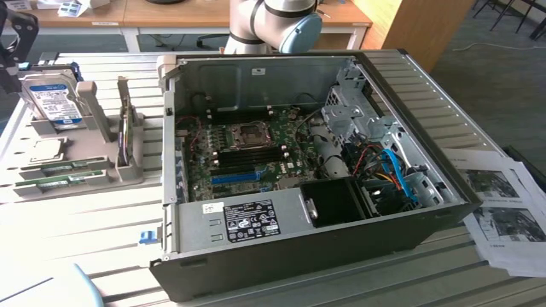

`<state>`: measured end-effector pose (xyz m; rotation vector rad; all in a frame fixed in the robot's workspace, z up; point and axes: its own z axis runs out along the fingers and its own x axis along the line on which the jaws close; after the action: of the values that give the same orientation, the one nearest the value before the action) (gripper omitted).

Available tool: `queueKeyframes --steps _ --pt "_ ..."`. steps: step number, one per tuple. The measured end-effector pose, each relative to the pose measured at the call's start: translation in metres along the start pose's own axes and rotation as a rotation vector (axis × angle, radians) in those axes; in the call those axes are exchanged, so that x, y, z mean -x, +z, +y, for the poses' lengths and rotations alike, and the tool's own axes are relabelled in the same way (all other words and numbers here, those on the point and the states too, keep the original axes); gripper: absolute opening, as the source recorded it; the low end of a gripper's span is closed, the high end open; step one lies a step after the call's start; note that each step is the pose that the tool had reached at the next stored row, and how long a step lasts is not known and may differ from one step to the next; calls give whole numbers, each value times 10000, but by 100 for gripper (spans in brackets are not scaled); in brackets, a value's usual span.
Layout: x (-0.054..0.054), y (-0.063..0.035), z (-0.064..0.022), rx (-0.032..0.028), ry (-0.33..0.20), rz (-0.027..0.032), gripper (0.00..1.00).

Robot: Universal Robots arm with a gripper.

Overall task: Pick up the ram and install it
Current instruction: 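Pick up the ram and move it above insertion slot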

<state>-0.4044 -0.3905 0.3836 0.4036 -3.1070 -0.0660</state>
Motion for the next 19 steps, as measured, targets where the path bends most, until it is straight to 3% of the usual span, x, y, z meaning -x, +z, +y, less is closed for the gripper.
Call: queueKeyframes --steps 19 --pt "0 1 0 -4 -1931 82 9"
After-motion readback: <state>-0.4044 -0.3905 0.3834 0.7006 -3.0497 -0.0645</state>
